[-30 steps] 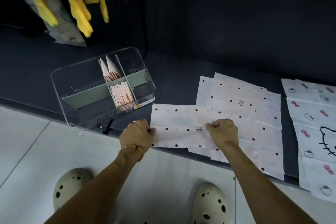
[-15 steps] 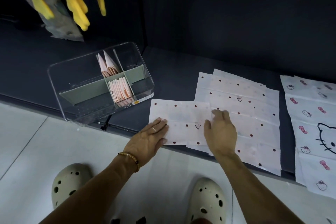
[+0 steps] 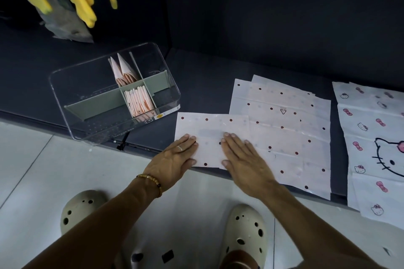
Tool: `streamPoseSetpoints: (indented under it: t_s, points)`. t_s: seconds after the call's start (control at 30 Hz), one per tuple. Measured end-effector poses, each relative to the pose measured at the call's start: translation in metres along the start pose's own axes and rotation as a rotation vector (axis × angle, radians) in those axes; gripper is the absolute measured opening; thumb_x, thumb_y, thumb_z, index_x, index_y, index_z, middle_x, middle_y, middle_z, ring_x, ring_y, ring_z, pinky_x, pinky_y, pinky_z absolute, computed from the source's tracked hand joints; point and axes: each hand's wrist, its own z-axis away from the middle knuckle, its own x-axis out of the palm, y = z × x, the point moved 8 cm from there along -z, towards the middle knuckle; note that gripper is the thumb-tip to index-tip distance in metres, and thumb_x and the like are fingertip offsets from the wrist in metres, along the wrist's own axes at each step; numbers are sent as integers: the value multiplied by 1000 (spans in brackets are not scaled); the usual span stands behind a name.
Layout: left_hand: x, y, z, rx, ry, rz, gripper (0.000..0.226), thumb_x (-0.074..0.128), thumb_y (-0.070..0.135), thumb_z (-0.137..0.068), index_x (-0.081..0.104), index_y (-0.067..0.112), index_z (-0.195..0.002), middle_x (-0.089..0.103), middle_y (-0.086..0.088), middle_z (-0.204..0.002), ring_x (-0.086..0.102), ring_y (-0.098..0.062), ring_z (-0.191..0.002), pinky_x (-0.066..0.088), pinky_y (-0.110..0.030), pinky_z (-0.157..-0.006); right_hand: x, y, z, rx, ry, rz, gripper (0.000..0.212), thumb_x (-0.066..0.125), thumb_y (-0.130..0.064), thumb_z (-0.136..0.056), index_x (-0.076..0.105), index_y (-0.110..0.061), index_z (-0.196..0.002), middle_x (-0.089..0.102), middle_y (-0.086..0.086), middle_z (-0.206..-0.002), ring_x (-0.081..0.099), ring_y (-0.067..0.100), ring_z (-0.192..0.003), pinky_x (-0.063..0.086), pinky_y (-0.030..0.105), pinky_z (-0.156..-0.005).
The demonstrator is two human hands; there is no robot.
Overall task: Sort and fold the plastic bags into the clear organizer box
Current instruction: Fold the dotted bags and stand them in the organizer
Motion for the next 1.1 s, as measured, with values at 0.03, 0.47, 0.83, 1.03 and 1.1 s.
streamPoseSetpoints:
  t_s: [0.03, 0.47, 0.83, 1.03, 1.1]
  points:
    - [0, 0, 0, -4, 0, 2, 55, 32, 42, -99, 17, 25, -150, 7, 9, -158, 0, -7, -145, 1, -18, -113, 0, 11, 7, 1, -17, 3, 57, 18, -41, -102, 1, -17, -151, -10, -4, -158, -8, 15, -147, -8, 32, -118]
    - [-9, 5, 3, -76, -27, 62, 64, 35, 55, -94, 22, 26, -150, 11, 11, -158, 3, -5, -145, 12, -25, -115, -45, 0, 26, -66, 240, -9, 42, 73, -15, -81, 64, -4, -120, 66, 10, -118, 63, 26, -110, 54, 35, -90]
    - [-8, 3, 3, -128, -60, 39, 73, 43, 61, -89, 20, 28, -150, 11, 12, -158, 6, -6, -145, 18, -29, -116, -52, 2, 24, -100, 221, 33, 24, 79, -6, -67, 69, -12, -89, 69, 3, -107, 66, 21, -101, 53, 23, -61]
    - [-4, 2, 2, -143, -66, 44, 73, 43, 62, -89, 20, 29, -149, 10, 12, -158, 6, -7, -145, 16, -28, -115, -50, -1, 24, -112, 182, 20, 6, 66, -20, -84, 67, -15, -86, 64, 2, -111, 59, 23, -109, 54, 28, -71]
    - [-4, 1, 1, -145, -67, 41, 74, 43, 63, -88, 20, 29, -149, 11, 12, -158, 7, -7, -145, 16, -28, -115, -37, -5, 23, -171, 74, 91, 13, 53, -16, -92, 66, -14, -92, 59, 5, -119, 52, 26, -119, 51, 34, -86]
